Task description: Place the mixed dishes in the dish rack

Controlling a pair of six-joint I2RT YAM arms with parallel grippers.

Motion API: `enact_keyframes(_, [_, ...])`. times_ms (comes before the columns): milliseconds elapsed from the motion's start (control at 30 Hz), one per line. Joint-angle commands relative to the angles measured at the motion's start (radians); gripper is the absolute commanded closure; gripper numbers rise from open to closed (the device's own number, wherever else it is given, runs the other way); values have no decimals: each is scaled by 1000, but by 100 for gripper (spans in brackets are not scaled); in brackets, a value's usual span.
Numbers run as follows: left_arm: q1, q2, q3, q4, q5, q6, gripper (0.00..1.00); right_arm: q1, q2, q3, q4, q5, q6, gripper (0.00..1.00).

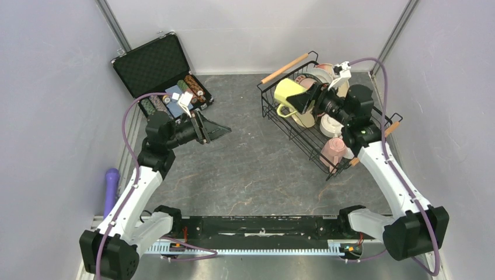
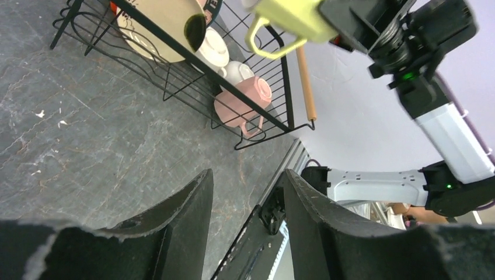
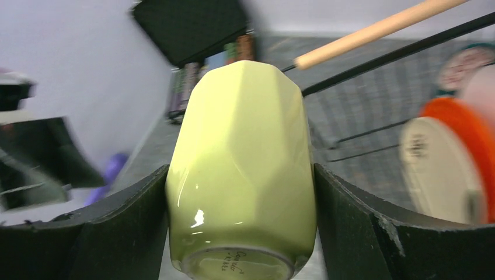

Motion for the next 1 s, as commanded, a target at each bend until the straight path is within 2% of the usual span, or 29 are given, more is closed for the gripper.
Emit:
enact_keyframes(0, [5,-45,13,-96,10,134,46,0,-43,168,-260,310,-322,87])
enact_keyframes(167, [5,-75,42,-246,-48,256,45,0,-2,254,-424,499,-489,88])
enact_keyframes(333, [5,-94,75,-364,-129,354,43,-1,87,311,-566,524,-557,88])
enact_keyframes(467, [5,-121,45,-360,-173,365,42,6,144,308,-622,519,-585,86])
enact_keyframes(667, [5,-132,25,-355,-168,379,42,21,216,322,-701,533,-638,89])
enact_keyframes(967, [5,-119,17,-341,-148,375,41,28,324,334,-745,568,-604,87])
